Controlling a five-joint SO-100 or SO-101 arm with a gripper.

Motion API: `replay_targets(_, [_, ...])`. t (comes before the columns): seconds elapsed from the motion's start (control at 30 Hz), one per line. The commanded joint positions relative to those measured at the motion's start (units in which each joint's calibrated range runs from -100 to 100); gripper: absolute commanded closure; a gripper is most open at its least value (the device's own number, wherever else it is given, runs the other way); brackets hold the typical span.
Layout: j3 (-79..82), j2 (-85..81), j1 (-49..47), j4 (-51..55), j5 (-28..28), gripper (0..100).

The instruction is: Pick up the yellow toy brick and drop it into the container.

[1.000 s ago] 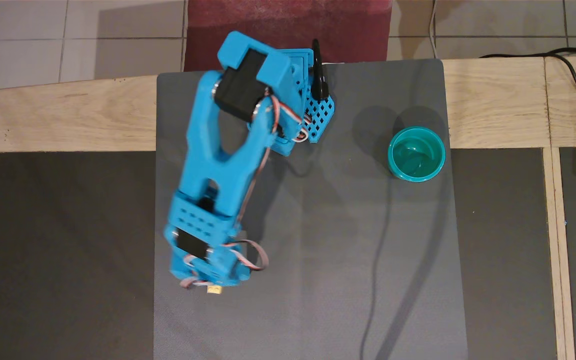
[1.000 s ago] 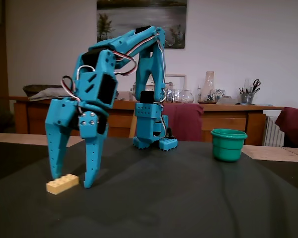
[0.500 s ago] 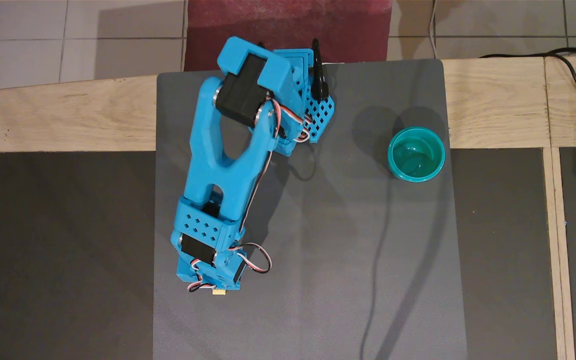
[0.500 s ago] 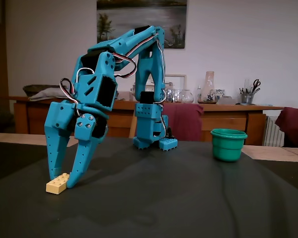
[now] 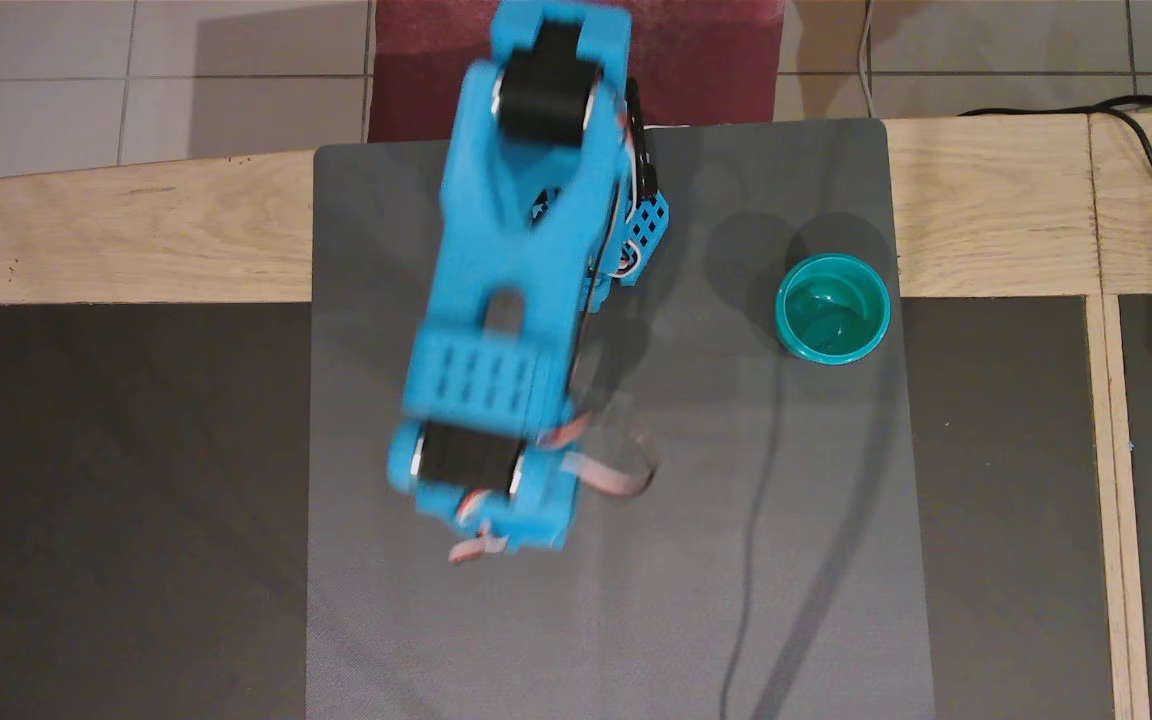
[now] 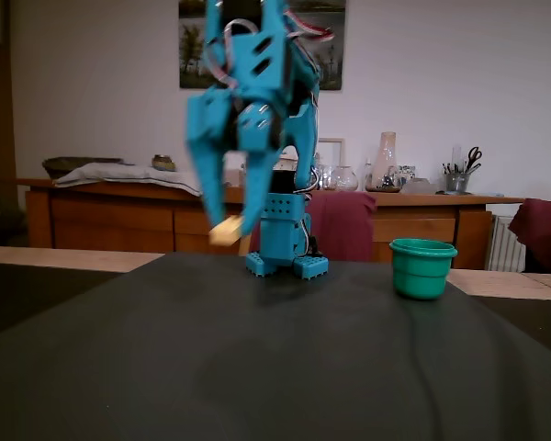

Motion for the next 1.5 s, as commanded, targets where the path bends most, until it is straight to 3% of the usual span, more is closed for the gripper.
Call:
replay_targets(0.0, [-2.4,-12.0,-5.6,10.0,-3.0,100])
replay_targets(0.27, [-0.4,-26.3,-22.7,12.6,-13.9,100])
replay_targets(0.83, [-0.3,-11.2,-61.1,12.6,-36.5,100])
replay_targets(1.47, [-0.3,0.8,-62.6,1.6,-39.1,100])
